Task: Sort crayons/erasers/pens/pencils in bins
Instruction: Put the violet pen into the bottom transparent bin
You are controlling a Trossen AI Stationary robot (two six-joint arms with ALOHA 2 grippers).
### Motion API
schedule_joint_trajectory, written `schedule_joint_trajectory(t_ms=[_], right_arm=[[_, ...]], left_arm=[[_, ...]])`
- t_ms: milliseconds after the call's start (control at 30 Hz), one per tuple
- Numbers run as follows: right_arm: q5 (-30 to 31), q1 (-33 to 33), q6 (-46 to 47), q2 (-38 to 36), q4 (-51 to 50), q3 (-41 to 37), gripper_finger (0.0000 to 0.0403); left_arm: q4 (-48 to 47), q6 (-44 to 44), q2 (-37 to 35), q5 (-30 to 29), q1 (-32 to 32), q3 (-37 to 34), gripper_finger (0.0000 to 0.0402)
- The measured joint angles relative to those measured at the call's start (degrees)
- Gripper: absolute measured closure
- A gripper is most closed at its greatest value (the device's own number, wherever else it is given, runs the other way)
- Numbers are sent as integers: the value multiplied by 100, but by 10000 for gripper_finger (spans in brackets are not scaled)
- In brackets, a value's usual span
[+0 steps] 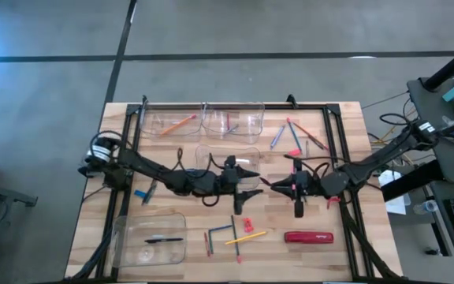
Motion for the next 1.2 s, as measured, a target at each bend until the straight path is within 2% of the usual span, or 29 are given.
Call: schedule_joint_trajectory(t_ms=[233,333,433,633,667,800,933,1067,1200], right_arm=[[-2,0,-2,252,182,0,376],[-2,-2,-2,307,176,0,376],[-2,-2,-2,304,194,17,376],[-1,-4,-71,299,185,26,376],[-4,-4,-102,301,187,25,376],[9,-4,87,299,170,26,373],[28,-4,109,299,125,34,348],[7,-4,386,301,-83,35,300],[-42,-2,432,299,-117,31,244]], left_arm=[[15,-2,438,-7,17,504,147],[-1,-2,442,-11,26,523,163],[0,9,440,-19,28,518,207],[1,118,431,-17,32,514,360],[0,129,431,7,28,514,369],[-10,125,431,22,33,542,369],[-146,207,318,-21,33,548,368],[-895,212,-151,-63,35,549,368],[-2155,209,-876,-240,36,556,368]])
